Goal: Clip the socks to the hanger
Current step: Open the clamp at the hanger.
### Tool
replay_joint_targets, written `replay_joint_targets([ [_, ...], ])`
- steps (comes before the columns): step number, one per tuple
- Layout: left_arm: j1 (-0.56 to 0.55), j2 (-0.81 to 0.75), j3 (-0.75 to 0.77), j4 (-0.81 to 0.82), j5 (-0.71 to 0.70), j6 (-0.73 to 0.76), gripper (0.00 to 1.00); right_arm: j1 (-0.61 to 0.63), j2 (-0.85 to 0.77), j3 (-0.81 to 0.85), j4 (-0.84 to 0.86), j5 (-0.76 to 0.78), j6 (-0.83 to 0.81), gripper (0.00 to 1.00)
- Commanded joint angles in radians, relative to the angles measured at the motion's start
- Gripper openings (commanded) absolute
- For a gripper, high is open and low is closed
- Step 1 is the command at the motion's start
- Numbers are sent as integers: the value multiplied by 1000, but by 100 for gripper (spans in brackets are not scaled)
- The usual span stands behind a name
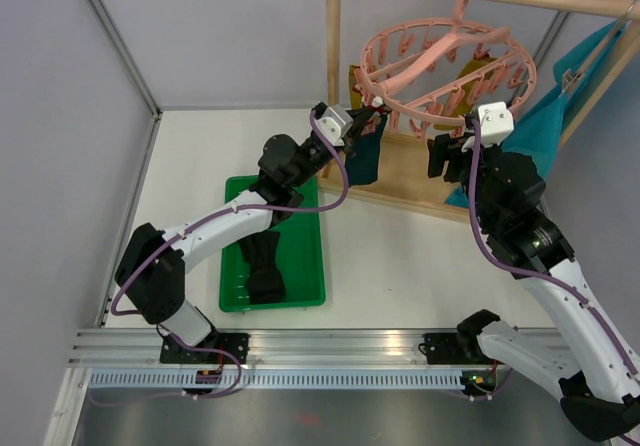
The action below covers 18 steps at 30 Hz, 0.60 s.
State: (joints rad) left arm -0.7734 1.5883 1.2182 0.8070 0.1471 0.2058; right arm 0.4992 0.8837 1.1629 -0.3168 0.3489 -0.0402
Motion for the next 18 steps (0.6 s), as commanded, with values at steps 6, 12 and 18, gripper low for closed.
replay_joint_targets([
  [6, 6, -48, 37, 24, 29, 29, 2, -5, 17, 57, 81, 48, -53, 75],
  [12, 8, -51, 41, 21, 32, 32, 2, -7, 43, 73, 99, 56, -73, 75],
  [18, 10, -50, 43, 20, 34, 35, 2, -14, 63, 84, 113, 47, -76, 76],
])
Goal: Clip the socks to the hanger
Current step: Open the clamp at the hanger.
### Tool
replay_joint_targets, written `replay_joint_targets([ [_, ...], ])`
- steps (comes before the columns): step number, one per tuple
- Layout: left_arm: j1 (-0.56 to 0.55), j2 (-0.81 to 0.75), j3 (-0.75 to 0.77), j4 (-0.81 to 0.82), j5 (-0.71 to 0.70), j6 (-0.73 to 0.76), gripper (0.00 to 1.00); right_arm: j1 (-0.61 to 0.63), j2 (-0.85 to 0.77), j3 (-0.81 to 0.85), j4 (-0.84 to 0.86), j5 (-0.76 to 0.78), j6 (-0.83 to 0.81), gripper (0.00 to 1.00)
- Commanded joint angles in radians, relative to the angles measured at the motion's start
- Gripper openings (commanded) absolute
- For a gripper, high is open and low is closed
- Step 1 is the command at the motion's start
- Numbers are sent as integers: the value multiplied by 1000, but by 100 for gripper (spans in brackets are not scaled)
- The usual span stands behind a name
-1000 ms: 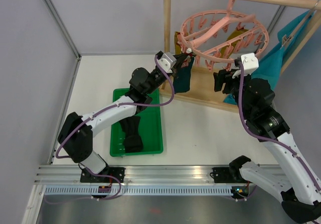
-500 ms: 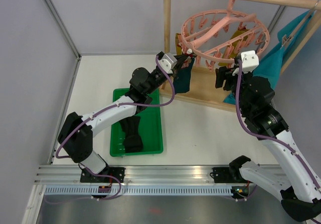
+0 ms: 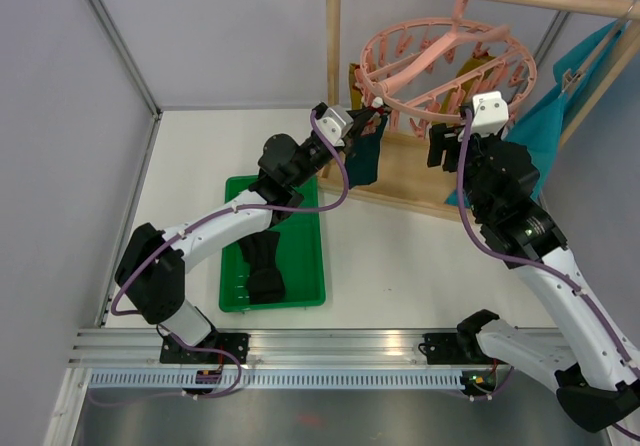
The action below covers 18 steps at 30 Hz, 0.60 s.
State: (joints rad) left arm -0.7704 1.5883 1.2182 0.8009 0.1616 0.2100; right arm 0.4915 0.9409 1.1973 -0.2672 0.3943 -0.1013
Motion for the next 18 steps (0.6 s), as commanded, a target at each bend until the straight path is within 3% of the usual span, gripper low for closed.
replay_joint_targets([
  [1, 6, -50, 43, 26, 19, 31, 2, -8, 12, 50, 66, 2, -12, 75],
  [6, 6, -50, 43, 27, 21, 29, 2, -13, 22, 58, 77, -11, 3, 64],
  [12, 6, -44, 43, 26, 21, 28, 2, -13, 25, 65, 76, -15, 46, 32],
  [18, 6, -42, 17, 27, 13, 8, 2, -14, 47, 110, 20, -18, 94, 17],
])
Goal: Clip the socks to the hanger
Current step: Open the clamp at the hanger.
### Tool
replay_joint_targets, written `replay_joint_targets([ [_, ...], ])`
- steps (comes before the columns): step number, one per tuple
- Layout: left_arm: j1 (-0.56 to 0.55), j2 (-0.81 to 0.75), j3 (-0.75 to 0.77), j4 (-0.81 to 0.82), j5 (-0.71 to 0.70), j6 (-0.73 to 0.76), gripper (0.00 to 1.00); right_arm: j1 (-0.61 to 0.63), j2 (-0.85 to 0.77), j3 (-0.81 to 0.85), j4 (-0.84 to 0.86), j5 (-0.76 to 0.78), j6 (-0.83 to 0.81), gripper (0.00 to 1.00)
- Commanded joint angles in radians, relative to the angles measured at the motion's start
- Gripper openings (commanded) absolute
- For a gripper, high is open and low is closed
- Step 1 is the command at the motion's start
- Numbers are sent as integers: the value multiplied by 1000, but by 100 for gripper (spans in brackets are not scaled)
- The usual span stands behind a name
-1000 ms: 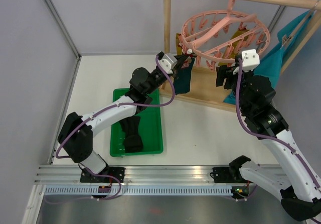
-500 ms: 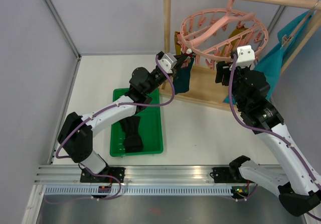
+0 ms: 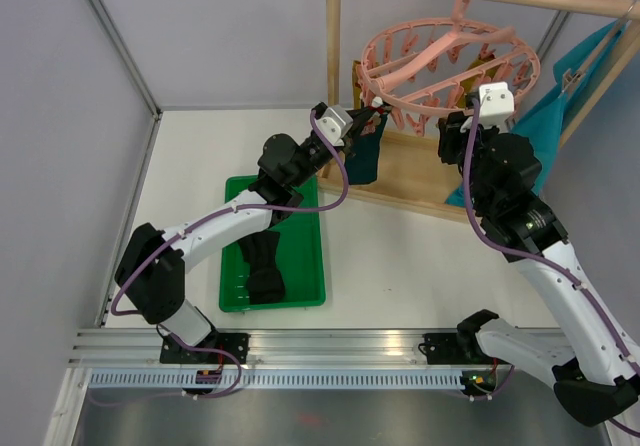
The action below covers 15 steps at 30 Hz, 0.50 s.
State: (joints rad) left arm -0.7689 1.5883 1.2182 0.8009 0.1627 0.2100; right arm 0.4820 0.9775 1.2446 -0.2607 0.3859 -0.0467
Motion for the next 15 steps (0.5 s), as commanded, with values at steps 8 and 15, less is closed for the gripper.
replay_joint_targets([
  [8, 5, -85, -91, 43, 32, -23, 2, -5, 13, 90, -47, -21, 119, 10],
  [15, 2, -174, -206, 40, 178, -40, 2, -3, 38, 134, -94, -47, 148, 6],
])
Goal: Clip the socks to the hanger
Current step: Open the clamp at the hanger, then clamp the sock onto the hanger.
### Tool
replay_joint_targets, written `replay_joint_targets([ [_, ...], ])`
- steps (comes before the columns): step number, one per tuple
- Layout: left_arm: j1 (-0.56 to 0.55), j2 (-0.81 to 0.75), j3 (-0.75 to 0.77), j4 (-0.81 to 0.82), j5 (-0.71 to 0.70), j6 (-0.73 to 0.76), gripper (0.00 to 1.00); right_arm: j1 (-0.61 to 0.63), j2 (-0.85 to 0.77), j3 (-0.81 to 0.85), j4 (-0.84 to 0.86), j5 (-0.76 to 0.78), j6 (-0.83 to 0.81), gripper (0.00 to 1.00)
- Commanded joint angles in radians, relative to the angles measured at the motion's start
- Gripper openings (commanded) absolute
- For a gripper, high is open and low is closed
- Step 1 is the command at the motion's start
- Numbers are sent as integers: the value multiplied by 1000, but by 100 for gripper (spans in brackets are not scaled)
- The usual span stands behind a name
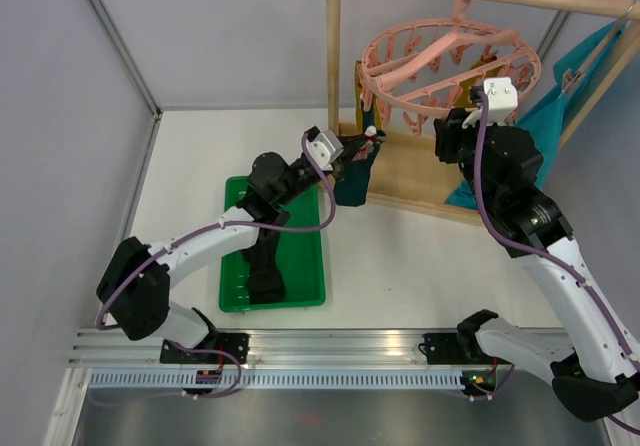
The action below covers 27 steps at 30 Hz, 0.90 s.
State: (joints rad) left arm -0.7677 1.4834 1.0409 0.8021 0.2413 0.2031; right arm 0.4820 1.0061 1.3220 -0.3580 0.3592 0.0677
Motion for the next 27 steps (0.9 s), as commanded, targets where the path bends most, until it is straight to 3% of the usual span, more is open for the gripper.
replay_joint_targets([
  [1, 1, -90, -38, 28, 111, -39, 2, -5, 11, 68, -5, -29, 37, 6],
  [6, -33, -124, -85, 2, 231, -62, 2, -3, 28, 89, -25, -54, 49, 4],
  [10, -117, -98, -65, -21, 211, -21, 2, -3, 35, 101, -38, -68, 53, 3],
  [17, -194, 85, 37, 77, -54, 39, 2, -5, 43, 114, -53, -91, 69, 2],
  [23, -239, 282, 99, 345, -274, 163, 2, -3, 65, 131, -70, -75, 64, 1],
  [27, -239, 359, 137, 465, -327, 193, 2, -5, 69, 141, -76, -83, 61, 1],
])
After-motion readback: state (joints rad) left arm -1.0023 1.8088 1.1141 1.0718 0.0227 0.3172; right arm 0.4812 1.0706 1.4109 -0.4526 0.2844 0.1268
